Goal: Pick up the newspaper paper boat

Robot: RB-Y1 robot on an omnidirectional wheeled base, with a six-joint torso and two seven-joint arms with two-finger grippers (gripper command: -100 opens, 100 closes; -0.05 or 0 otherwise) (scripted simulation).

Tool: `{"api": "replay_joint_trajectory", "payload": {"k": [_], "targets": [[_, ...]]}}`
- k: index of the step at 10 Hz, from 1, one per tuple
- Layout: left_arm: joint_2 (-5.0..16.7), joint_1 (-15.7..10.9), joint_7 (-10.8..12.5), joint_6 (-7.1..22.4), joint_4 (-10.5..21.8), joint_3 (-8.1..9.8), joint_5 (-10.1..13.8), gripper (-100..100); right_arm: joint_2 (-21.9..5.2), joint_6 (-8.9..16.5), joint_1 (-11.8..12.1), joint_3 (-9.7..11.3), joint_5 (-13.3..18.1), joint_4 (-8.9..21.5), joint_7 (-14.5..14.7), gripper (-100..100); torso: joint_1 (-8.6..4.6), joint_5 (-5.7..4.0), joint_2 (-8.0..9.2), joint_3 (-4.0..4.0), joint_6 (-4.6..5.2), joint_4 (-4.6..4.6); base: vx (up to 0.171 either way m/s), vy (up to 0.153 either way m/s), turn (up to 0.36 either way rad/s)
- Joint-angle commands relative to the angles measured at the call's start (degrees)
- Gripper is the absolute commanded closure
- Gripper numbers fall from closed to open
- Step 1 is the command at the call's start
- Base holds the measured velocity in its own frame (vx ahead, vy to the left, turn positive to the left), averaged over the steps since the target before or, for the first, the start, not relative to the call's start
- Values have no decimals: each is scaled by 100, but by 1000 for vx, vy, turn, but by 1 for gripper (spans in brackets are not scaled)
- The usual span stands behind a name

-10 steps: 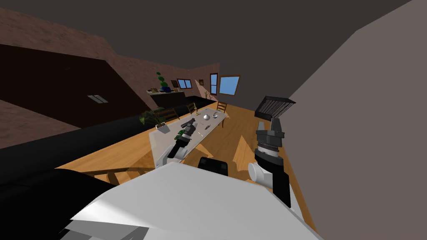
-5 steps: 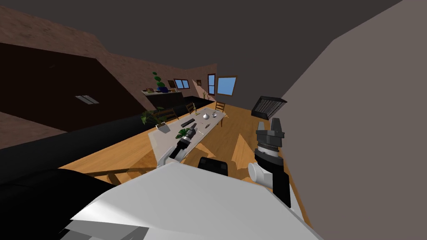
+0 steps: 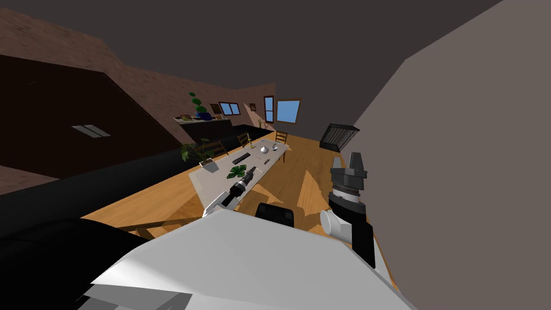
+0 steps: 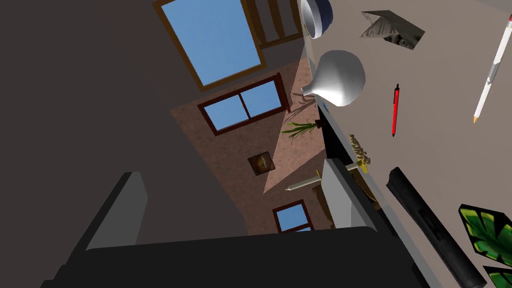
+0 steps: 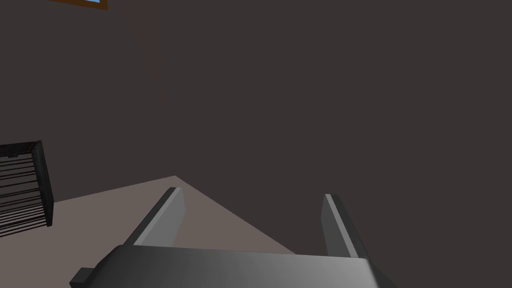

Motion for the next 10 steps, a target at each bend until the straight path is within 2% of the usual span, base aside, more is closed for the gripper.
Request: {"api": "replay_joint_trajectory", "payload": {"k": [1, 2, 5, 6, 7, 8, 9, 10], "targets": [[67, -12, 26, -47, 278, -12, -56, -100, 0, 0, 0, 0, 0, 0, 0, 0, 0, 0, 0, 0, 0, 0, -23, 5, -56], [67, -12, 26, -47, 278, -12, -56, -100, 0, 0, 1, 0, 0, 0, 0, 0, -3, -1, -8, -5, -2, -2, -5, 1, 5], [394, -138, 71, 44, 1046, -197, -449, -100, 0, 0, 1, 0, 0, 0, 0, 0, 4, 0, -18, -11, 0, -4, -5, 24, -135], [394, -138, 71, 44, 1191, -197, -449, -100, 0, 0, 1, 0, 0, 0, 0, 0, 9, 2, -20, -12, 0, -4, 12, 32, -40], [394, -138, 71, 44, 1191, -197, -449, -100, 0, 0, 1, -1, 0, 0, 0, 0, 6, 1, -24, -14, -3, -5, 12, 13, 23], [499, -191, 74, 72, 1331, -255, -579, -100, 0, 0, 1, 0, 0, 0, 0, 0, 0, 0, -25, -15, -3, -6, 27, 8, -80], [499, -191, 74, 72, 1512, -255, -579, -100, 0, 0, 1, 0, 0, 0, 0, 0, -1, -1, -31, -18, 0, -6, 26, 17, -60], [499, -191, 74, 72, 1512, -255, -579, -100, 0, 0, 1, 0, 0, 0, 0, 0, 0, 0, -31, -18, -2, -7, 12, 12, 6]]}}
